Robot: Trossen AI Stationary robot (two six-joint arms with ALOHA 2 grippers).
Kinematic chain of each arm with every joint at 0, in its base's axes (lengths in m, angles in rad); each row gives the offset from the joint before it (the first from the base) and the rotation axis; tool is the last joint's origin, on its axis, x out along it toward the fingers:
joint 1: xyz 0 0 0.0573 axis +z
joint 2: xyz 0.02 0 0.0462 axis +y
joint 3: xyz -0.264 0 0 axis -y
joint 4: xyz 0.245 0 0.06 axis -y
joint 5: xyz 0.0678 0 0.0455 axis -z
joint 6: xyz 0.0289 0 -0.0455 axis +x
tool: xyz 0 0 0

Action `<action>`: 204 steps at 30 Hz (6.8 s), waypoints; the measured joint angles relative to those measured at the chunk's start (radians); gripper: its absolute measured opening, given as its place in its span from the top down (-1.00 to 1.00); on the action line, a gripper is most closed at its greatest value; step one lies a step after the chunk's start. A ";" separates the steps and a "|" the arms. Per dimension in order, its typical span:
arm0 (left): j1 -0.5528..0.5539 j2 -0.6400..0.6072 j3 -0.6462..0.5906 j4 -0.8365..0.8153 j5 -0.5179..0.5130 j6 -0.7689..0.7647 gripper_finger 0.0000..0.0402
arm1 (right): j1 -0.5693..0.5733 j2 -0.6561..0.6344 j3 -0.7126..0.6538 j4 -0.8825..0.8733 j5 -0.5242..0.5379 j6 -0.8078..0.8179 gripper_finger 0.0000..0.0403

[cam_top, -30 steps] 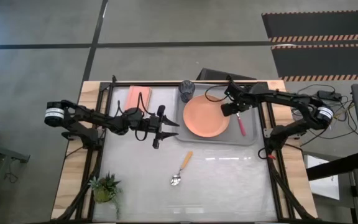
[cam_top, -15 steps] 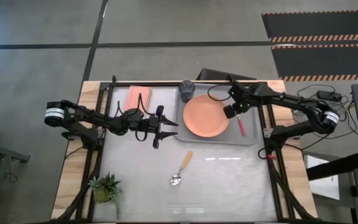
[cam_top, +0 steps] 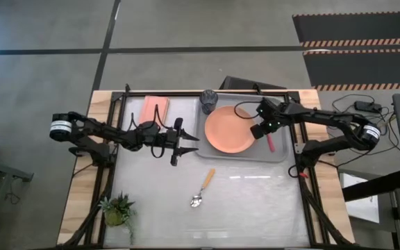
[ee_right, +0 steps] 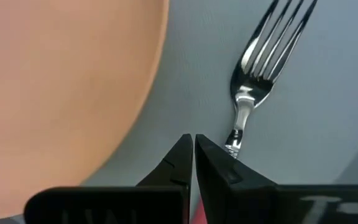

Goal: Pick and place plate/cup/fork/spoon on tray
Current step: Put the red fork on the right of the gray serving tray, then put the yellow spoon on the right of the gray serving tray

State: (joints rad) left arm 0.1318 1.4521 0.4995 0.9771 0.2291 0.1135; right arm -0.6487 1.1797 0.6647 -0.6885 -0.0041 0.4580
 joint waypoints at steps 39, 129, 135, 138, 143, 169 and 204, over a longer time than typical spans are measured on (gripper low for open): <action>0.000 0.000 0.000 0.000 0.000 0.000 0.24 | -0.007 -0.001 -0.135 0.167 0.215 0.114 0.96; 0.006 -0.293 -0.019 -0.075 -0.002 0.077 0.24 | 0.827 0.674 0.487 0.666 -0.240 -0.654 0.12; 0.005 -0.293 -0.019 -0.074 -0.002 0.077 0.24 | 0.825 0.750 0.487 0.680 -0.241 -0.659 0.15; 0.005 -0.293 -0.019 -0.074 -0.002 0.077 0.24 | 0.825 0.774 0.492 0.682 -0.242 -0.656 0.23; 0.005 -0.293 -0.019 -0.074 -0.002 0.077 0.24 | 0.823 0.792 0.492 0.681 -0.239 -0.618 0.60; 0.005 -0.293 -0.018 -0.089 -0.002 0.076 0.24 | 0.759 0.261 0.377 0.183 0.164 -0.059 0.86; 0.006 -0.294 -0.018 -0.097 -0.003 0.103 0.24 | 0.419 -0.258 -0.341 0.226 0.555 0.943 0.86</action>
State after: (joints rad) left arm 0.1383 1.1576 0.4812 0.8800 0.2259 0.2169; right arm -0.2298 0.9221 0.3235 -0.4626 0.5513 1.4013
